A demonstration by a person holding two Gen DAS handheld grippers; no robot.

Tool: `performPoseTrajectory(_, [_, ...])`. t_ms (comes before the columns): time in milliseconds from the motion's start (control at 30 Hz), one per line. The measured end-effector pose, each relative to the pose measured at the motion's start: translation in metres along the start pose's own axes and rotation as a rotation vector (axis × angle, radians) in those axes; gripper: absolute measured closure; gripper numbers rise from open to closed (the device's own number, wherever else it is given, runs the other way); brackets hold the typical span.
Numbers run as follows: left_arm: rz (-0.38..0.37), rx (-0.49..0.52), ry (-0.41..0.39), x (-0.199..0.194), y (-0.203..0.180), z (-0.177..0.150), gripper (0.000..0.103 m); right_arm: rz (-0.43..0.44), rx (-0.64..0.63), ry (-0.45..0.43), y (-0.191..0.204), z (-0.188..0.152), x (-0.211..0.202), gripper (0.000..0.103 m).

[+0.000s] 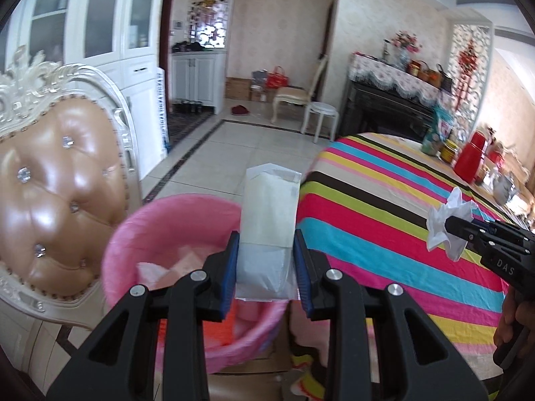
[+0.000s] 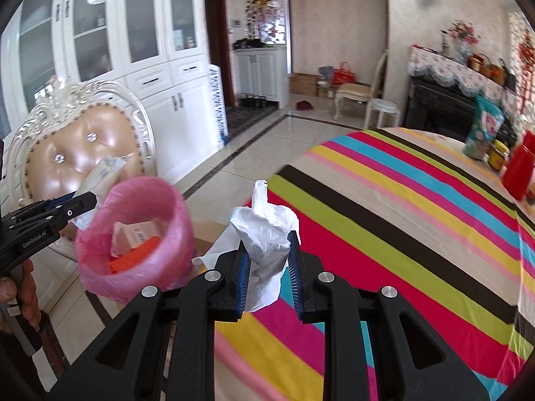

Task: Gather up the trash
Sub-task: 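Carry the wrapped pad and tissue in both tools over the pink bin, then open both tools to drop the pad and tissue into the bin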

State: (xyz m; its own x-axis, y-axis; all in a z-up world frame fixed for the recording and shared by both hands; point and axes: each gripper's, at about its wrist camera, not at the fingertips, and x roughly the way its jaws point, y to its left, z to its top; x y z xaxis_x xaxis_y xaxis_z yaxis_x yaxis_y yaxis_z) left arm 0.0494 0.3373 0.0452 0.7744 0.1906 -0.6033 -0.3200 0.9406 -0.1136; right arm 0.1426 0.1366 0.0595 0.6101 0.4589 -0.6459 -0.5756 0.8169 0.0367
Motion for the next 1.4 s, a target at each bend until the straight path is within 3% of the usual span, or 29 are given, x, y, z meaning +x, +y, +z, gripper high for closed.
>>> performPoseTrajectory(533, [0.108,-0.116,-0.013,-0.014,0.076,0.001,0.071,0.130,-0.135,0.023,0.102,0.028,0.048,0.082])
performPoseTrajectory(733, [0.124,-0.140,-0.011,-0.012,0.089,-0.001,0.071,0.169,-0.174,0.048,0.132,0.028,0.070,0.082])
performPoseTrajectory(1233, [0.124,-0.175,-0.013,-0.011,0.097,-0.002,0.068,0.213,-0.224,0.046,0.165,0.037,0.095,0.080])
performPoseTrajectory(1333, [0.118,-0.181,-0.012,-0.009,0.096,-0.001,0.066,0.209,-0.229,0.051,0.167,0.037,0.100,0.071])
performPoseTrajectory(1400, [0.116,-0.181,-0.007,-0.007,0.096,0.000,0.066,0.201,-0.234,0.051,0.166,0.036,0.102,0.054])
